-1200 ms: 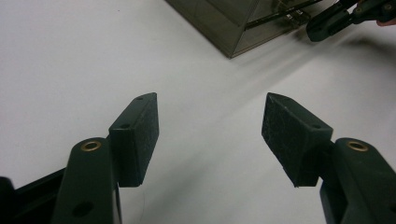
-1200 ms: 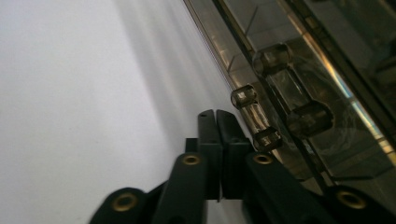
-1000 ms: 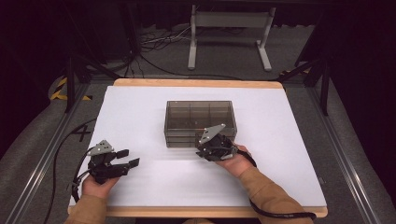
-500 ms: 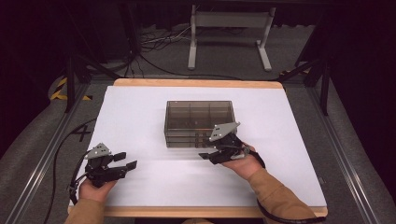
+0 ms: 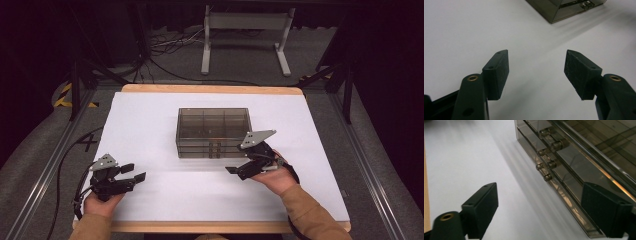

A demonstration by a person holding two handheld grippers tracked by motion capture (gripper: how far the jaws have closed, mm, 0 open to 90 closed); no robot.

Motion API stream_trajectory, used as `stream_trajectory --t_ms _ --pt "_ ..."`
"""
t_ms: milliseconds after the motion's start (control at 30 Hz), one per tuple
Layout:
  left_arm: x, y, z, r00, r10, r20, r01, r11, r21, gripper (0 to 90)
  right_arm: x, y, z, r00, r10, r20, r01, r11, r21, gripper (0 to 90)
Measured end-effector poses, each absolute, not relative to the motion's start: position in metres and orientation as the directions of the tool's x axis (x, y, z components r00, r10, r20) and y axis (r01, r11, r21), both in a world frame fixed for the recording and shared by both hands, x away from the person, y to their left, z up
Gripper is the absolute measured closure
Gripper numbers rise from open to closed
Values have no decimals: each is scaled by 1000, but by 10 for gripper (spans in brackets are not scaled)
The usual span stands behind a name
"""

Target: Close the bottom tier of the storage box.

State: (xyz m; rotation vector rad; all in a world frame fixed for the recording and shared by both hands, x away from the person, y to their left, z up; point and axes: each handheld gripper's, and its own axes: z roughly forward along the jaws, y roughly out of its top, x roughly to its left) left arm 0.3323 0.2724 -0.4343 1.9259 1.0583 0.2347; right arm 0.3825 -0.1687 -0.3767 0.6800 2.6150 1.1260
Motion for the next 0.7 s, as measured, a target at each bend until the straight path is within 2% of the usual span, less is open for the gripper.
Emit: stream_trajectory --t_ms 100,233,700 --pt "334 271 -434 617 751 -236 580 -232 781 374 381 -177 -376 -855 518 -30 336 596 729 50" --pt "336 269 -434 622 747 -235 579 -237 781 374 379 -189 -377 -831 555 -42 348 577 738 3" --pt "342 264 -434 632 737 -239 575 -239 783 374 371 -228 -379 -760 649 -40 392 505 769 0"
